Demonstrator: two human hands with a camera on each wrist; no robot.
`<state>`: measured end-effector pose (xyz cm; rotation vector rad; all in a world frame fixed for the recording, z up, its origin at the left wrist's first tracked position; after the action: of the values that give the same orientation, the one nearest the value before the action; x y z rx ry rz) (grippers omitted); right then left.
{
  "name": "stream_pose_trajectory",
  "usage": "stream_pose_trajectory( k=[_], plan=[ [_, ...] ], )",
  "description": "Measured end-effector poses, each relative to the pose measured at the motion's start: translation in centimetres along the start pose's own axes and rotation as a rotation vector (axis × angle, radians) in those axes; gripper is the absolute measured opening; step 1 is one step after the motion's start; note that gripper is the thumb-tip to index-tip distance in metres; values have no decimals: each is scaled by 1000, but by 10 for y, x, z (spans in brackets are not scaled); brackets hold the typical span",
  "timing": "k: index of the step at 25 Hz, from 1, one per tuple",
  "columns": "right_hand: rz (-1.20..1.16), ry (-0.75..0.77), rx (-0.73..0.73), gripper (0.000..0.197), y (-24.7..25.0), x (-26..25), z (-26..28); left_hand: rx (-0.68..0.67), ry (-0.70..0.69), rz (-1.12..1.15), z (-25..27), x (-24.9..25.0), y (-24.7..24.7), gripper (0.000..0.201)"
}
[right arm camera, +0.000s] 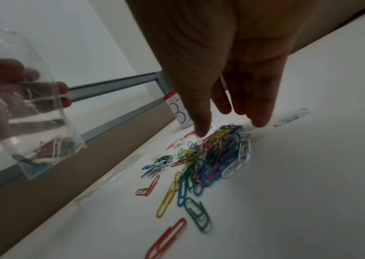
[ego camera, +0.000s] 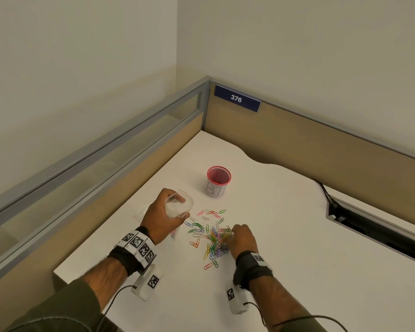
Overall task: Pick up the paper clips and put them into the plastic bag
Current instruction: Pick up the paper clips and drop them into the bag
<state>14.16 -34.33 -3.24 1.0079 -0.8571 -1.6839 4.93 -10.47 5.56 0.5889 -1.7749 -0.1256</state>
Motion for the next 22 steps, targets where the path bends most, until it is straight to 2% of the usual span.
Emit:
stream_pose_trajectory(
  k=[2, 4, 5, 8, 14, 19, 22],
  plan=[
    [63, -5, -62, 55, -3, -8, 0, 1, 1, 2, -1, 1, 0, 44],
    [145, 14, -94, 62, -11, -18, 1, -2, 7, 4, -1, 0, -1, 45],
    [180, 42, -77, 58, -15, -23, 1, -6, 12, 2, -1, 0, -2, 45],
    [222, 126, 16, 32, -17, -33, 2, -13, 16, 0, -2, 0, -3, 44],
    [195, 165, 48, 21, 1, -29, -8, -21, 17, 0, -7, 3, -7, 44],
    [-31, 68, 24, 12, 26, -11, -16, -34, 30, -5, -12, 2, -14, 43],
    [-234, 109, 25, 6, 54, -9, -8, -52, 32, 0, -15, 1, -22, 45]
  ],
)
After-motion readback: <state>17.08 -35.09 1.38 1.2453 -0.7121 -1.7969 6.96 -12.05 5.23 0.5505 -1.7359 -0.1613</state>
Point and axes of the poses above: each hand's wrist, its own z-axis away from the middle knuckle, its own y-axis out of the back of the hand, x = y × z, the point moved 4 cm from there along -z, towards the middle knuckle, and after that the axes turned 14 degrees about -y, right-handed, at the moved point
